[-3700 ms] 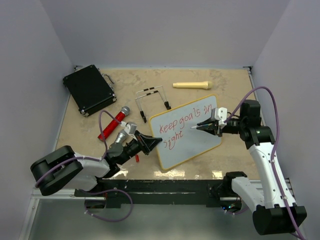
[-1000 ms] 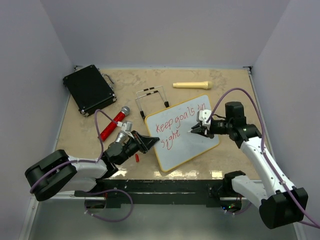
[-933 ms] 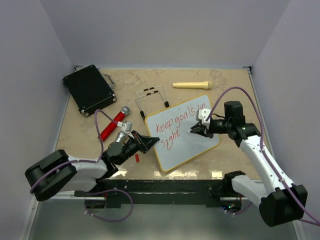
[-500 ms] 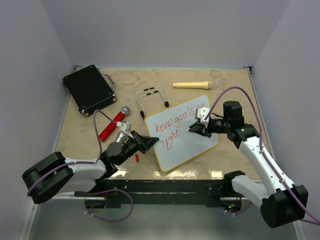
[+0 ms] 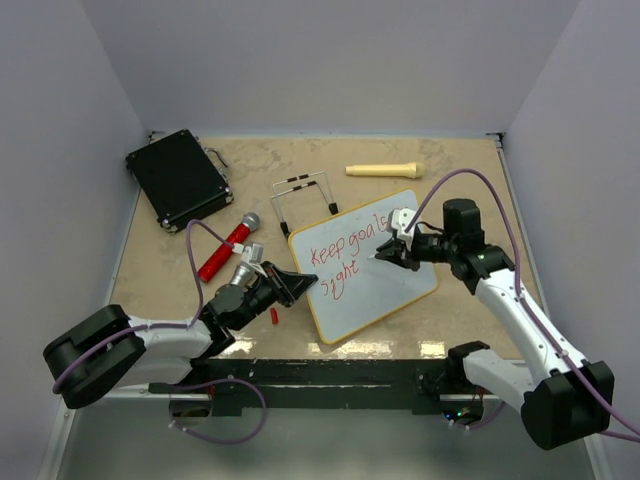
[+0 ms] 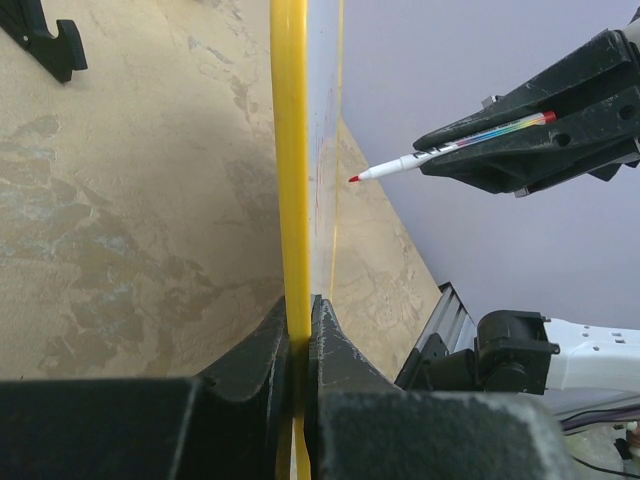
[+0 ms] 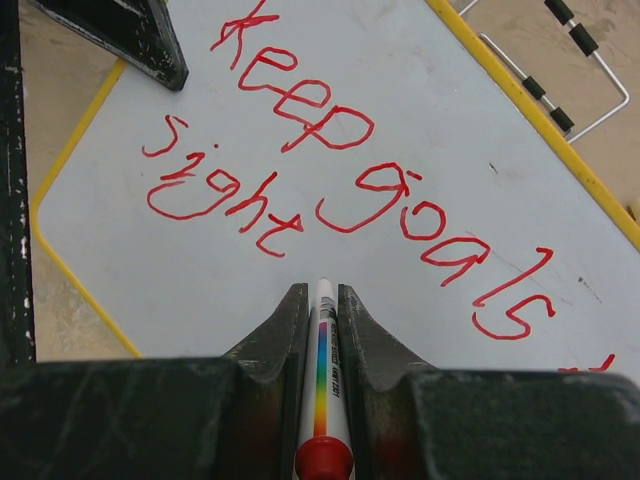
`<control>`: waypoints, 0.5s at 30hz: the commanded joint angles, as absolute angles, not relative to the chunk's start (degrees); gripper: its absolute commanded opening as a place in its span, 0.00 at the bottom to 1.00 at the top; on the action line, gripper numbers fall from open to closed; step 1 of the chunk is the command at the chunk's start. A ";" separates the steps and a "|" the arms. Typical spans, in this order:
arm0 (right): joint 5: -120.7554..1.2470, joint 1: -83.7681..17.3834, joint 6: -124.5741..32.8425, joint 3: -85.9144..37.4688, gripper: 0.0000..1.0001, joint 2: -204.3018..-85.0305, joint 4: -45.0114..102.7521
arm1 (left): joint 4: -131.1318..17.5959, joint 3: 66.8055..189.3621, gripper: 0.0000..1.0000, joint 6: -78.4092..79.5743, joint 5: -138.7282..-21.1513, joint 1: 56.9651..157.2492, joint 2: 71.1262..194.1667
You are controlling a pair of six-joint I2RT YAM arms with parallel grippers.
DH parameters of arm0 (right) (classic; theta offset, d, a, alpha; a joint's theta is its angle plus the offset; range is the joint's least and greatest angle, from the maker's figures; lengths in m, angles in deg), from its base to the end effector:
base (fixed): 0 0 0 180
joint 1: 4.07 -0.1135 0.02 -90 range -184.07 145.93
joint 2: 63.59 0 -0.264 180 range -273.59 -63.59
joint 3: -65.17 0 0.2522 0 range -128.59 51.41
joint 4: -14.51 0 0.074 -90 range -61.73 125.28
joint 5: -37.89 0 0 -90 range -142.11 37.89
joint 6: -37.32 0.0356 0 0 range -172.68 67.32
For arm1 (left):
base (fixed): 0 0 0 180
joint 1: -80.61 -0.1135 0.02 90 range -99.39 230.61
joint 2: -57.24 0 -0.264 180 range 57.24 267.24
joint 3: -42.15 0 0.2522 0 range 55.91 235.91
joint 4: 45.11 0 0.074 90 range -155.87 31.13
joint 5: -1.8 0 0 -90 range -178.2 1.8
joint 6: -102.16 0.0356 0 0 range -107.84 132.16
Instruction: Write a sentence on the whiteboard
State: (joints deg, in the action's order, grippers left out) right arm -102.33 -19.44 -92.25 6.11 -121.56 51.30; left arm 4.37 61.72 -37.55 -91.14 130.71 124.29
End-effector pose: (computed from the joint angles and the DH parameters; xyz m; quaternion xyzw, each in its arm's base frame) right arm 0.1959 0.0822 0.2856 -0.5435 0.6256 0.2826 0.4832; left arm 0.1278 -0.1500 0.1745 -0.0161 0.6945 -0.5386 0.4768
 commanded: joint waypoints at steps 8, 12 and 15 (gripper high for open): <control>-95.27 -21.56 -85.03 6.15 0.00 -121.77 42.08 | 8.19 62.86 0.00 -34.07 -92.33 130.62 123.51; -92.81 -21.91 -84.23 6.32 0.00 -122.30 41.28 | 8.36 62.95 0.00 -34.07 -92.33 130.53 123.86; -92.54 -22.43 -84.15 6.24 0.00 -123.26 41.46 | 8.80 63.12 0.00 -33.98 -92.07 130.53 124.39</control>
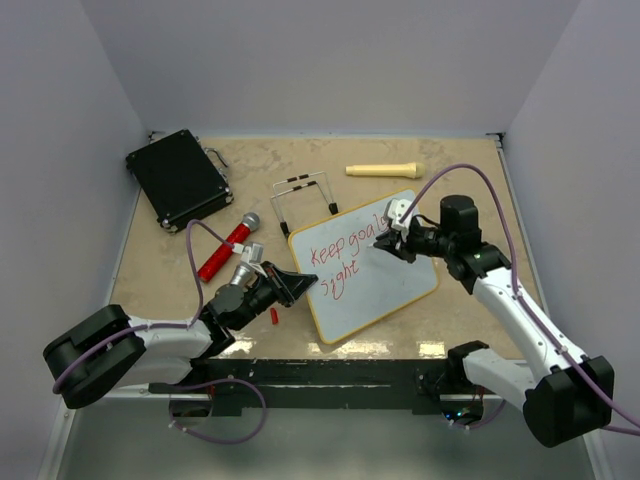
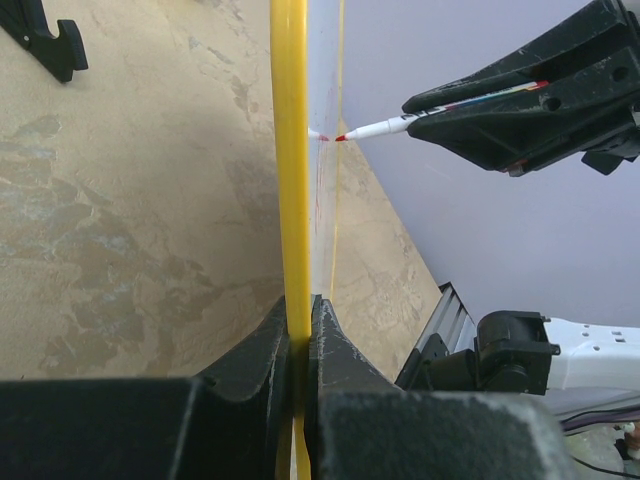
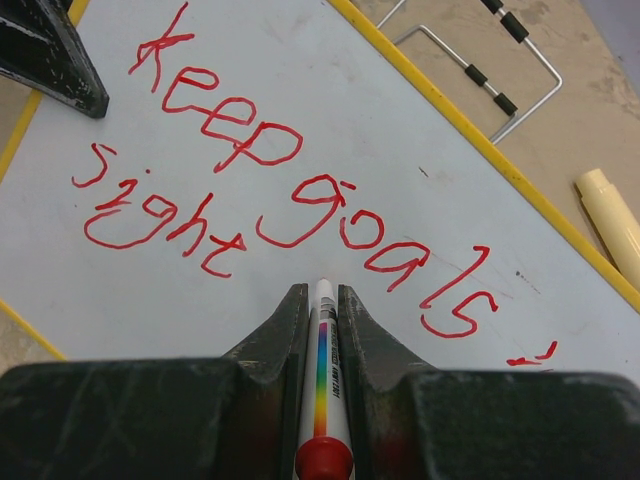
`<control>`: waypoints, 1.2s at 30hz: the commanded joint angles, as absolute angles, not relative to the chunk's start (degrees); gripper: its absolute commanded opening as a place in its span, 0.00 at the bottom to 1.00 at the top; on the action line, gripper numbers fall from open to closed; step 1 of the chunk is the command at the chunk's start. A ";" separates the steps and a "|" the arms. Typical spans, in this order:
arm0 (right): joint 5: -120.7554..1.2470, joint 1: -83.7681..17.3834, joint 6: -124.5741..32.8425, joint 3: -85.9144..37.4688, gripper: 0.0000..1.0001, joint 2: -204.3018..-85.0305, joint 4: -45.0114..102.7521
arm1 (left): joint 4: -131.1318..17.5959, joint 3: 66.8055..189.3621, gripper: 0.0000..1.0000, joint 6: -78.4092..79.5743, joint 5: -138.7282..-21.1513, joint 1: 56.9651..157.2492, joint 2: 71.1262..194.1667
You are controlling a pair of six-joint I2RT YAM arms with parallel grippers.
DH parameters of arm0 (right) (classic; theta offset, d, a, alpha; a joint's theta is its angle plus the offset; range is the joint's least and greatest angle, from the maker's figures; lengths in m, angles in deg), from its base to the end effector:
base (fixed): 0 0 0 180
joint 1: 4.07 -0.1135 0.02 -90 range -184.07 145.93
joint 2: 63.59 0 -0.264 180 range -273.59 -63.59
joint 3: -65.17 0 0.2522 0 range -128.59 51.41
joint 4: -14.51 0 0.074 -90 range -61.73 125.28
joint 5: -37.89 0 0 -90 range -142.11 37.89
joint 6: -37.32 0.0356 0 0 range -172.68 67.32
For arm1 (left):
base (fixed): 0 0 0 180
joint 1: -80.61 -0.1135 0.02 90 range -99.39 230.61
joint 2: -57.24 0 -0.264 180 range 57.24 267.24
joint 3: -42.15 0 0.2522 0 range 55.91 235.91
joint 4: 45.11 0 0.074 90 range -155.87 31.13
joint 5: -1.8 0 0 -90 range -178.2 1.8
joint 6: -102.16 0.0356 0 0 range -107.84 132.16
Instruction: Write a sentence on the whiteboard
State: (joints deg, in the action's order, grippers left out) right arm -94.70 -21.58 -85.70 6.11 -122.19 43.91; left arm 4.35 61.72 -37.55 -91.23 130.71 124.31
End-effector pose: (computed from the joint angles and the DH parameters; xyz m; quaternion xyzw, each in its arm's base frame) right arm 0.2048 0.0899 0.2924 -0.5094 0.6470 0.2461 0.5112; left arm 0.1278 -0.1499 0.1744 -0.0166 0.6947 -0.5381 0.4770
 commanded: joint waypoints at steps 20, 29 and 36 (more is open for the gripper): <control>-93.77 -23.84 -92.75 4.39 0.00 -125.63 55.24 | 9.42 62.86 0.00 -33.63 -92.51 130.53 124.12; -88.24 -23.93 -87.68 4.39 0.00 -122.92 49.39 | 9.86 62.59 0.00 -33.63 -92.24 130.53 124.83; -89.64 -23.93 -86.78 3.77 0.00 -122.03 48.05 | 10.03 62.51 0.00 -33.63 -92.07 130.53 125.18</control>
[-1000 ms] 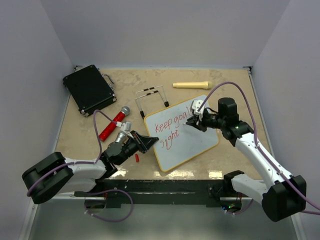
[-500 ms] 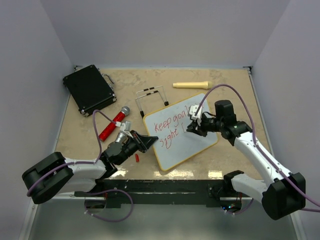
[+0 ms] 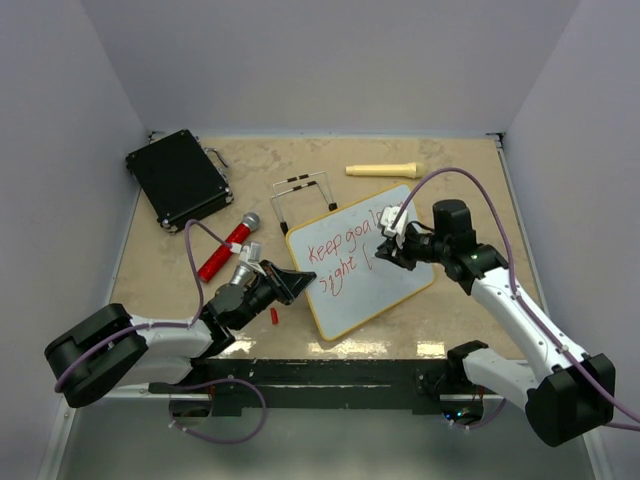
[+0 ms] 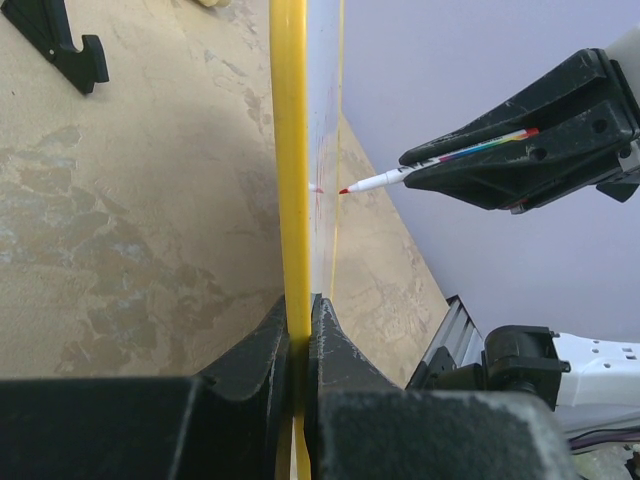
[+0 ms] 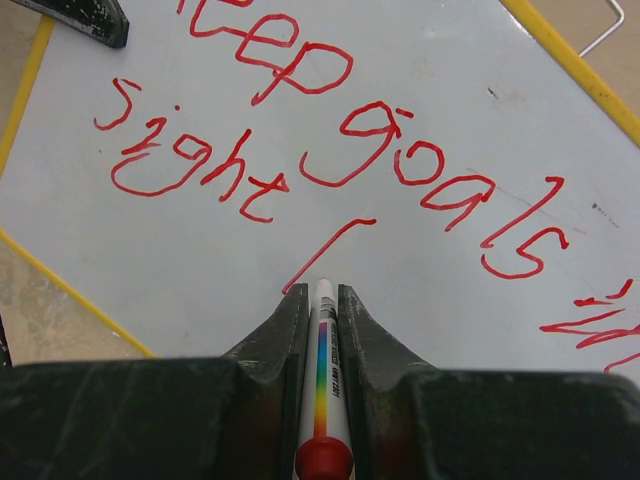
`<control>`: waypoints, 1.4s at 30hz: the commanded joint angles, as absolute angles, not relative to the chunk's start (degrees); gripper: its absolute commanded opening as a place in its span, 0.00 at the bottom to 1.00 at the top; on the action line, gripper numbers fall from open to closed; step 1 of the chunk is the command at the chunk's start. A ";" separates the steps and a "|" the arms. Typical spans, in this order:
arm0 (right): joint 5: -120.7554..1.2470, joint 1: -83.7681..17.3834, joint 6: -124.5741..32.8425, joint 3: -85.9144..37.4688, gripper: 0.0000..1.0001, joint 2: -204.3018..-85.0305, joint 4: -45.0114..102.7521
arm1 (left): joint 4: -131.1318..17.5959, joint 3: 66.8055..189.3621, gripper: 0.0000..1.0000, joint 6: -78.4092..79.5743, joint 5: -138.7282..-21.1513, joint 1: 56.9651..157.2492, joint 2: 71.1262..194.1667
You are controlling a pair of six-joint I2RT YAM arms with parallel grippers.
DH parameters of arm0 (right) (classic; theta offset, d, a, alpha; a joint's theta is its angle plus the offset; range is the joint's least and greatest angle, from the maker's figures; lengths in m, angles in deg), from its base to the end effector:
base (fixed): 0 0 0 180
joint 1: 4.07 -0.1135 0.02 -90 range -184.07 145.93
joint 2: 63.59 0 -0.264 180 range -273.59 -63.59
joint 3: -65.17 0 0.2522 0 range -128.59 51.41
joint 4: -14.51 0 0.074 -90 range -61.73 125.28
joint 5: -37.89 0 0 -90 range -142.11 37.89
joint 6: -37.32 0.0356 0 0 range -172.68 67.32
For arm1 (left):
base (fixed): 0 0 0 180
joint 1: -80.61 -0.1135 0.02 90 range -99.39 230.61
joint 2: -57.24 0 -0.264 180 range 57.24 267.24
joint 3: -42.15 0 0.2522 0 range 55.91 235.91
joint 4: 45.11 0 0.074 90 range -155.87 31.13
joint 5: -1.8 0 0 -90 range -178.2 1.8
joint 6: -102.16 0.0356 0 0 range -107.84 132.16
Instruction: Write a sentence on the whiteboard
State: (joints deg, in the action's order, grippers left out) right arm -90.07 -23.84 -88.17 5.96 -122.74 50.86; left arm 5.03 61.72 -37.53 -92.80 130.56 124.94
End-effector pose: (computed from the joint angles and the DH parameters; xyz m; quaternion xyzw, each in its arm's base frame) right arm 0.1988 0.0947 0.2800 -0.5214 0.6793 0.2290 0.4628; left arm 0.1293 -0.1494 0.1738 -0.0273 0.6941 -0.5312 0.4851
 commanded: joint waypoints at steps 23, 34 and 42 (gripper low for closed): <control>-83.58 -23.93 -82.74 4.92 0.00 -123.44 44.35 | 11.27 62.42 0.00 -33.63 -91.19 130.53 126.41; -85.07 -23.84 -88.98 3.51 0.00 -124.84 52.09 | 10.65 62.33 0.00 -33.37 -91.63 130.62 125.80; -89.81 -24.02 -90.91 2.55 0.00 -126.69 54.20 | 10.74 62.42 0.00 -33.28 -91.63 130.62 125.97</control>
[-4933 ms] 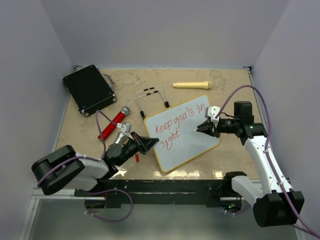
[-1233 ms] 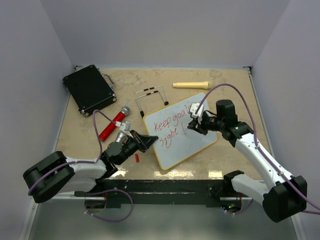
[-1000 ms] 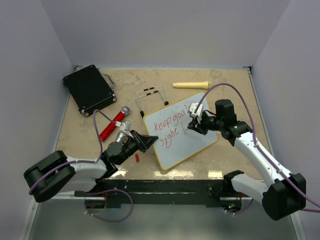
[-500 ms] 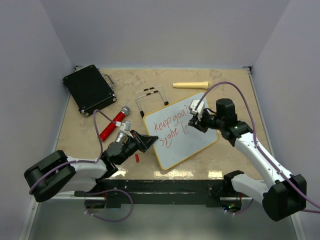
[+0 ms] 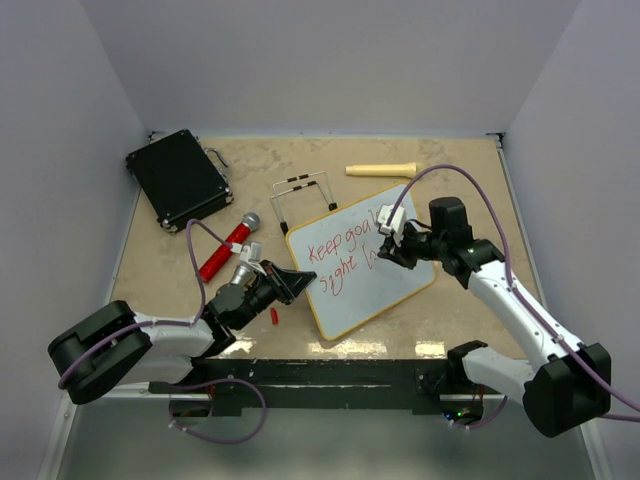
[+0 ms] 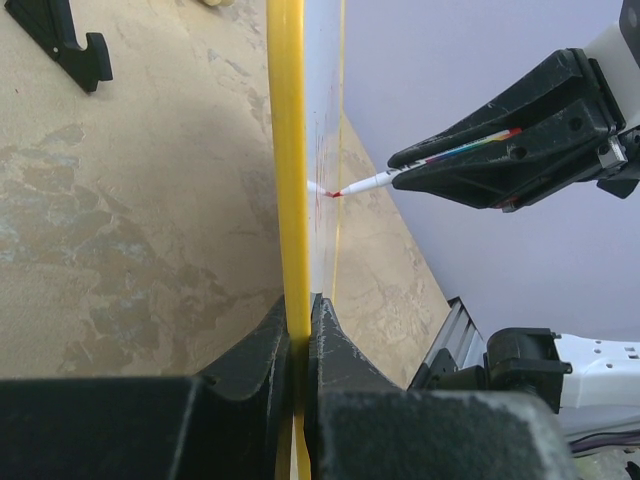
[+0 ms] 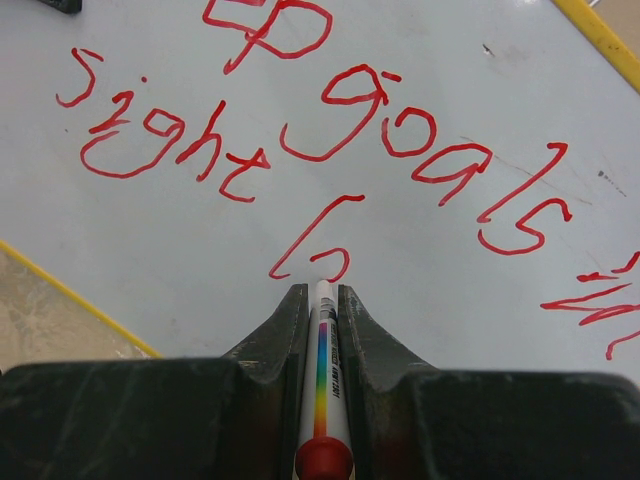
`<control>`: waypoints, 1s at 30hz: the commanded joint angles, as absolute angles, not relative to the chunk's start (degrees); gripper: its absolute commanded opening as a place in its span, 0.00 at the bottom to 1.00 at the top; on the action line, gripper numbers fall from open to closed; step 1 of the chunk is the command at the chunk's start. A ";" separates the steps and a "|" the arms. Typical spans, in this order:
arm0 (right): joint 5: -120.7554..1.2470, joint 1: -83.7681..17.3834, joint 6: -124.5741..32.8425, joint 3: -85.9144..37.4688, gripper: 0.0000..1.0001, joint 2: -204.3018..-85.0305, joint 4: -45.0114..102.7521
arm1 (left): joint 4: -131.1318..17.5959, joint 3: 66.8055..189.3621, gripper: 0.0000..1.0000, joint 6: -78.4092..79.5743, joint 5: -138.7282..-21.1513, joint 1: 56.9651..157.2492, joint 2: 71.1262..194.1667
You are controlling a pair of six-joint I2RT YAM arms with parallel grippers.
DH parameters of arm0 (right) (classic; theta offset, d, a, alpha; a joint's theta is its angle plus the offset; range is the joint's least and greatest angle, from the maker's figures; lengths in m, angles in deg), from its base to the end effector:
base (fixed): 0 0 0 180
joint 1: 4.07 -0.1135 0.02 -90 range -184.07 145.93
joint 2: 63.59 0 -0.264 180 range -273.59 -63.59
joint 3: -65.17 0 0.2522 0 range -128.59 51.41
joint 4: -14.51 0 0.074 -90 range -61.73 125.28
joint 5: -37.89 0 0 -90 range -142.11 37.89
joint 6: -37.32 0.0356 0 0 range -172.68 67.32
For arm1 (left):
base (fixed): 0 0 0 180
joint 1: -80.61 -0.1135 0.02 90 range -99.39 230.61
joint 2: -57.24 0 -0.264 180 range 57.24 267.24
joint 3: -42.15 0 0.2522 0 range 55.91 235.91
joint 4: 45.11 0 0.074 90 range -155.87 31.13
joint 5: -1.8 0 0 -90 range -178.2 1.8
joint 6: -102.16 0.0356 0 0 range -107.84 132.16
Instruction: Write a sentence on the whiteboard
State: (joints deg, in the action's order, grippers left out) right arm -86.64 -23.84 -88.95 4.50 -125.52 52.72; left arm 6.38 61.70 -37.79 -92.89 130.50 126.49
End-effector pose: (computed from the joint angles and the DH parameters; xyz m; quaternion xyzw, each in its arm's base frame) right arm 0.2074 0.0960 0.2752 -0.5175 0.7029 0.2071 0.4419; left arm 0.1304 -0.1503 0.1715 -0.0297 0.6954 -0.5306 0.4837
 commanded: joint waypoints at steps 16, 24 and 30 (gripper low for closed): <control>-89.82 -23.23 -85.20 1.22 0.00 -124.41 48.49 | 11.35 61.98 0.00 -33.37 -91.80 130.53 126.85; -94.74 -20.15 -88.54 2.19 0.00 -119.57 53.85 | 11.44 61.19 0.00 -33.54 -92.16 130.53 126.76; -95.09 -17.52 -89.68 1.75 0.00 -120.19 54.03 | 11.53 60.92 0.00 -33.37 -92.24 130.44 126.32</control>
